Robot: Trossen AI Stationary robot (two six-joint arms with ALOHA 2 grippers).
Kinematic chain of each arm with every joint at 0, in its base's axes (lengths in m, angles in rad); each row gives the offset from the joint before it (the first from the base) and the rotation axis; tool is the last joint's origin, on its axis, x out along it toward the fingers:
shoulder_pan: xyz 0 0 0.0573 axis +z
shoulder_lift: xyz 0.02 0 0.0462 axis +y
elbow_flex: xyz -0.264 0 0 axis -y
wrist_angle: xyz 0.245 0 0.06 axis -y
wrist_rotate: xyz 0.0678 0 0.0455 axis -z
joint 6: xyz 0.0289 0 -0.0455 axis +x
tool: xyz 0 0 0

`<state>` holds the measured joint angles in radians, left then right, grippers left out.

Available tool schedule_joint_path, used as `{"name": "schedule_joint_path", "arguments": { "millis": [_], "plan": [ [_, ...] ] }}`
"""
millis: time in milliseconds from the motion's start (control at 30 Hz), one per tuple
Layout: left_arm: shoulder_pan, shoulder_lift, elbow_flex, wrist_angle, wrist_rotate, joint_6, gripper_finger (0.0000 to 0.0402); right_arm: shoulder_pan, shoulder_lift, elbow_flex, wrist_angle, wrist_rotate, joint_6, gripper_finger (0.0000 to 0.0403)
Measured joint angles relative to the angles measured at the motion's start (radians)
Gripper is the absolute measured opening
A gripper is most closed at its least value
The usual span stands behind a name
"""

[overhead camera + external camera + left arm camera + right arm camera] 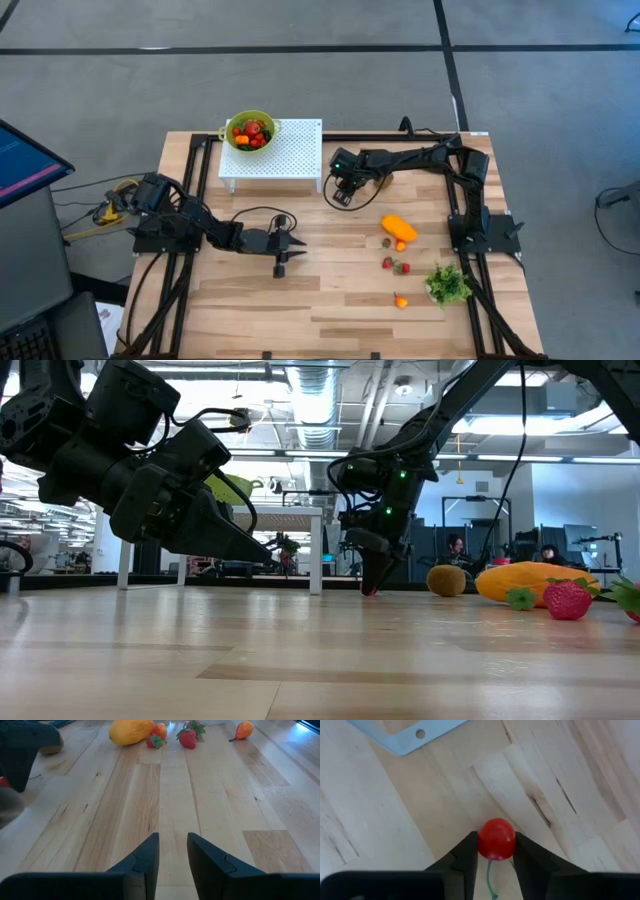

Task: Pick & Place Fruit
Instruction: Put the red cherry into the green strainer bowl on the shelf

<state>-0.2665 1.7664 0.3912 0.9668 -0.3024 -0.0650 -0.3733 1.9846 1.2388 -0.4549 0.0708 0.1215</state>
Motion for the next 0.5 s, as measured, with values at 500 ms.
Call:
{"name": "schedule_joint_path", "arguments": {
  "millis": [500],
  "plan": [
    [0.000, 0.000, 0.000, 0.000, 0.000, 0.000, 0.0094, 0.001, 0.000, 0.000, 0.000, 0.000, -0.016, 0.0094]
  ]
}}
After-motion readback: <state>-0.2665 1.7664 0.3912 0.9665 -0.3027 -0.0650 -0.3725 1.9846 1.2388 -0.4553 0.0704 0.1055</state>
